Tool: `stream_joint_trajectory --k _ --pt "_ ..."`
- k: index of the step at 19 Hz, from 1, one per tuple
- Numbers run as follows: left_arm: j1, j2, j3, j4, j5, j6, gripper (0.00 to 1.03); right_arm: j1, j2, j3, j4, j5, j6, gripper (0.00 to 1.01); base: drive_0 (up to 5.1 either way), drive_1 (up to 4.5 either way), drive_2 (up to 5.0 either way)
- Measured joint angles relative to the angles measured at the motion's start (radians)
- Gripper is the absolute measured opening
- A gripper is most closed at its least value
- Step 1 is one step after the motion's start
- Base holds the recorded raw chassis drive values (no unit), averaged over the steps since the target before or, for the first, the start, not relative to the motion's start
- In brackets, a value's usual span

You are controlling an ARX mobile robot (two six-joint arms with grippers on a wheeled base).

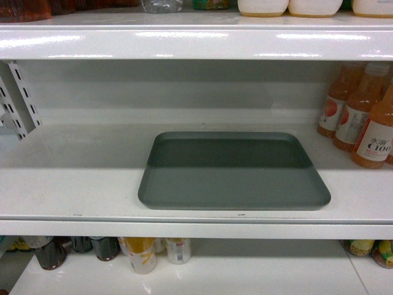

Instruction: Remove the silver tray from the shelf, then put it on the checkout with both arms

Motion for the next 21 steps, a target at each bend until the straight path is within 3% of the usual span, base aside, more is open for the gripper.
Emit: stream_joint_trajectory --k 21 --pt "0.000 0.000 0.000 0.000 0.000 0.000 0.98 0.000 0.000 0.000 0.000 0.000 0.000 0.98 0.0 0.00 0.0"
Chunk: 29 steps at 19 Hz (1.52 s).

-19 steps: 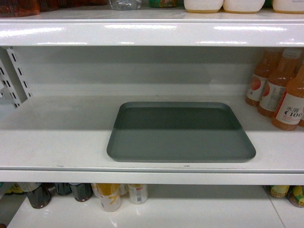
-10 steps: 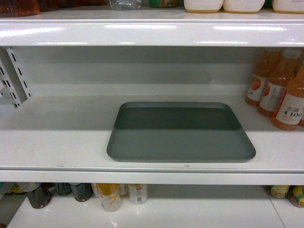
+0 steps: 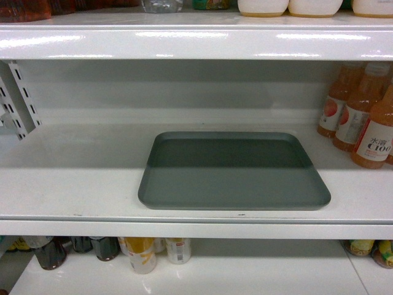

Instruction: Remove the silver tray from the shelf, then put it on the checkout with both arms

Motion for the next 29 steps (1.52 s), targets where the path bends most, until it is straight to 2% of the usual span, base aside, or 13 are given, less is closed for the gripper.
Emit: stream_joint_trajectory --k 26,27,28,29 --pt "0.000 0.000 0.000 -0.001 -0.001 0.000 0.98 0.000 0.000 0.000 0.000 0.000 0.000 0.98 0.0 0.00 0.0" --pt "-0.058 0.060 0.051 -0.150 -0.122 -0.019 0.98 -0.001 0.002 0.002 -0.012 -0.005 -0.001 0.98 0.0 0.00 0.0" --pt "-0.140 0.217 0.117 -0.246 -0.252 -0.069 0.98 -0.012 0.076 0.054 -0.167 -0.080 -0.014 0.98 0.0 0.00 0.0" --pt "-0.156 0.264 0.126 -0.238 -0.257 -0.085 0.98 -0.011 0.125 0.072 -0.193 -0.096 -0.021 0.98 0.0 0.00 0.0"
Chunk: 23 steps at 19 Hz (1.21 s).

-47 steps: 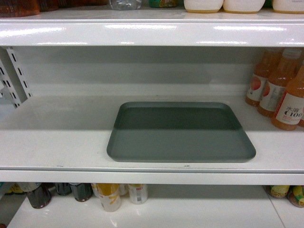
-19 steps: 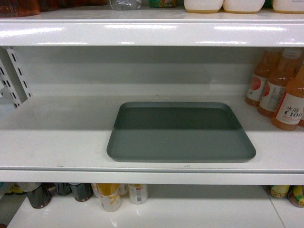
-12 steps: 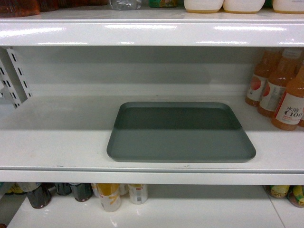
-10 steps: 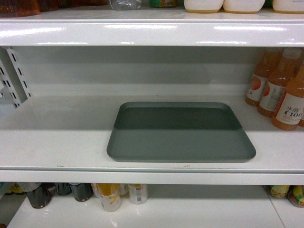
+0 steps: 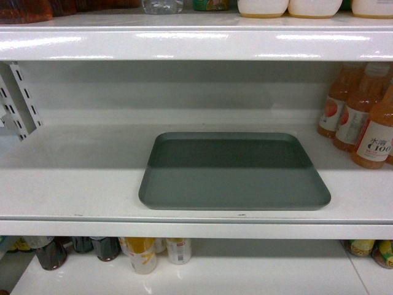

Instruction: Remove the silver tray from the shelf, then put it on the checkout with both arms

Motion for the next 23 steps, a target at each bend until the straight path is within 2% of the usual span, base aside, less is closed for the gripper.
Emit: stream_joint_trajectory --k 3,4,6,8,10,12,14,16,18,23 --pt "-0.010 0.107 0.002 0.048 0.007 -0.027 0.98 0.016 0.108 0.030 -0.021 -0.019 -0.001 0.98 0.0 0.00 0.0" --pt "0.002 0.214 0.002 0.119 0.019 -0.056 0.98 0.029 0.187 0.034 0.003 -0.029 -0.002 0.98 0.0 0.00 0.0" --pt "0.013 0.499 0.011 0.319 0.101 -0.086 0.98 0.053 0.377 0.036 0.130 -0.028 -0.005 0.98 0.0 0.00 0.0" --pt "-0.006 0.774 0.053 0.502 0.134 -0.089 0.98 0.064 0.604 0.048 0.308 -0.005 -0.003 0.98 0.0 0.00 0.0" --pt "-0.019 0.996 0.127 0.628 0.162 -0.102 0.98 0.078 0.837 0.089 0.478 0.006 0.000 0.98 0.0 0.00 0.0" --pt "-0.036 1.213 0.222 0.719 0.166 -0.106 0.98 0.090 1.070 0.150 0.632 0.006 0.001 0.98 0.0 0.00 0.0" --pt "-0.055 1.393 0.322 0.738 0.168 -0.106 0.98 0.089 1.273 0.239 0.724 0.013 0.017 0.98 0.0 0.00 0.0" --pt "-0.065 1.497 0.399 0.732 0.168 -0.103 0.98 0.089 1.399 0.313 0.757 0.016 0.027 0.98 0.0 0.00 0.0" --pt "-0.069 1.541 0.438 0.739 0.158 -0.097 0.98 0.088 1.455 0.350 0.764 0.017 0.035 0.98 0.0 0.00 0.0" --pt "-0.072 1.747 0.697 0.672 0.145 -0.086 0.98 0.090 1.724 0.586 0.756 0.045 0.077 0.98 0.0 0.00 0.0"
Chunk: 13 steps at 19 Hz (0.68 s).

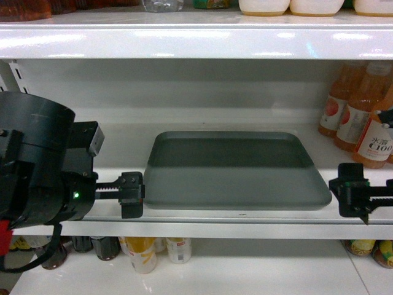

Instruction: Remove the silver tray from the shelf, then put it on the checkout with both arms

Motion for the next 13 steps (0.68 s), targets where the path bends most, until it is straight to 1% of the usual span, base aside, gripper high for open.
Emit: stream_joint_trajectory --k 2,5,7,8,10,12,13 --pt "0.000 0.071 0.100 -0.042 -0.006 -0.008 0.98 0.007 0.089 0.094 -0.016 0.016 0.010 0.98 0.0 0.00 0.0" --pt "-0.005 0.160 0.241 -0.112 -0.011 -0.014 0.98 0.020 0.217 0.239 -0.075 0.029 0.024 0.98 0.0 0.00 0.0" --pt "-0.015 0.207 0.328 -0.155 -0.006 -0.013 0.98 0.022 0.303 0.348 -0.107 0.045 0.024 0.98 0.0 0.00 0.0" --pt "-0.019 0.222 0.354 -0.164 -0.007 -0.007 0.98 0.022 0.331 0.391 -0.119 0.062 0.024 0.98 0.0 0.00 0.0" --pt "-0.019 0.253 0.404 -0.204 -0.004 -0.008 0.98 0.019 0.391 0.490 -0.165 0.082 0.024 0.98 0.0 0.00 0.0" --pt "-0.019 0.288 0.443 -0.241 -0.006 -0.008 0.98 0.011 0.452 0.590 -0.229 0.087 0.026 0.98 0.0 0.00 0.0" --pt "-0.019 0.295 0.459 -0.261 -0.006 -0.009 0.98 0.011 0.471 0.621 -0.262 0.076 0.031 0.98 0.0 0.00 0.0"
